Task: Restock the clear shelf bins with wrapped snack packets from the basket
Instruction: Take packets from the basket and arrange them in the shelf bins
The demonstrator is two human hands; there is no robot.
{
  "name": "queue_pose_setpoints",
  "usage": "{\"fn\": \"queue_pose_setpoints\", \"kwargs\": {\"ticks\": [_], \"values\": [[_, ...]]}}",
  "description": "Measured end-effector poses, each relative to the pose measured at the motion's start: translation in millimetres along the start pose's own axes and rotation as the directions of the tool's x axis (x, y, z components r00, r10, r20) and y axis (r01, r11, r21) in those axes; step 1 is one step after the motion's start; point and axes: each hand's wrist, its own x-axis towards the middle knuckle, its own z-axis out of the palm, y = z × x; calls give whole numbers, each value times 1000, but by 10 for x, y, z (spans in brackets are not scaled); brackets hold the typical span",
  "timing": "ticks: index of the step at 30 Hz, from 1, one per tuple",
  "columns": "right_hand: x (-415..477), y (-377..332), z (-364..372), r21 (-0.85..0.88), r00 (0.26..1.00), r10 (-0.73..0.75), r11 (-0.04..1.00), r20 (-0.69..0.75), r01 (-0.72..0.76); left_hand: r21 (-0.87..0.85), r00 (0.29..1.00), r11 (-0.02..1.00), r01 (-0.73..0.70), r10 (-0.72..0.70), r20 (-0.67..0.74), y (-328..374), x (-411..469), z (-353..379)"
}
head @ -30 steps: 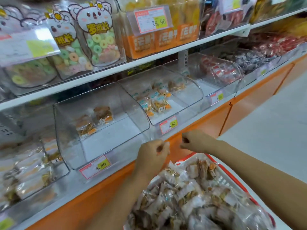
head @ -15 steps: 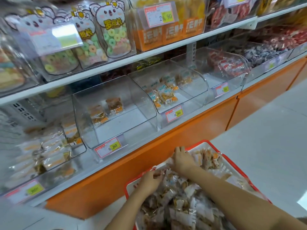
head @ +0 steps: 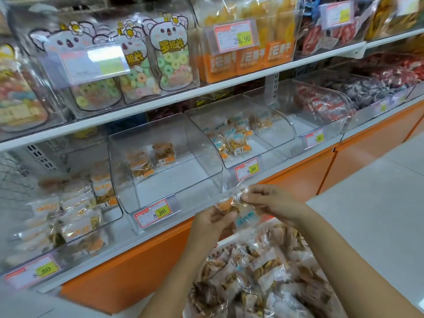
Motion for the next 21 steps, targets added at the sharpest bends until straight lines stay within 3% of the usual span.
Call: {"fn": "queue_pose_setpoints", "kwargs": {"ticks": [2, 5, 10, 15, 18, 21], "values": [[-24, -85, -69, -36, 997, -60, 998, -48, 58, -9, 998, 998, -65, 65, -26, 154, 5, 45], [-70, -141, -127, 46, 994, -79, 996, -71, 82, -38, 991, 992, -119, 116, -70, 393, 48, 105], [-45, -297, -157, 88, 984, -121, 987, -134, 133, 95, 974, 972, -213, 219, -56, 723, 214, 164], [87, -508, -220, 489, 963, -185, 833, -196, 259, -171, 979, 964, -203, 204, -14, 1047, 463, 347], [179, -645, -174, 474, 935, -216, 816, -280, 330, -219, 976, 952, -214, 218, -4, 1108, 628, 480], [279, -808, -269, 330, 897, -264, 862, -355, 385, -23, 944, 944, -328, 326, -48, 1163, 858, 480]]}}
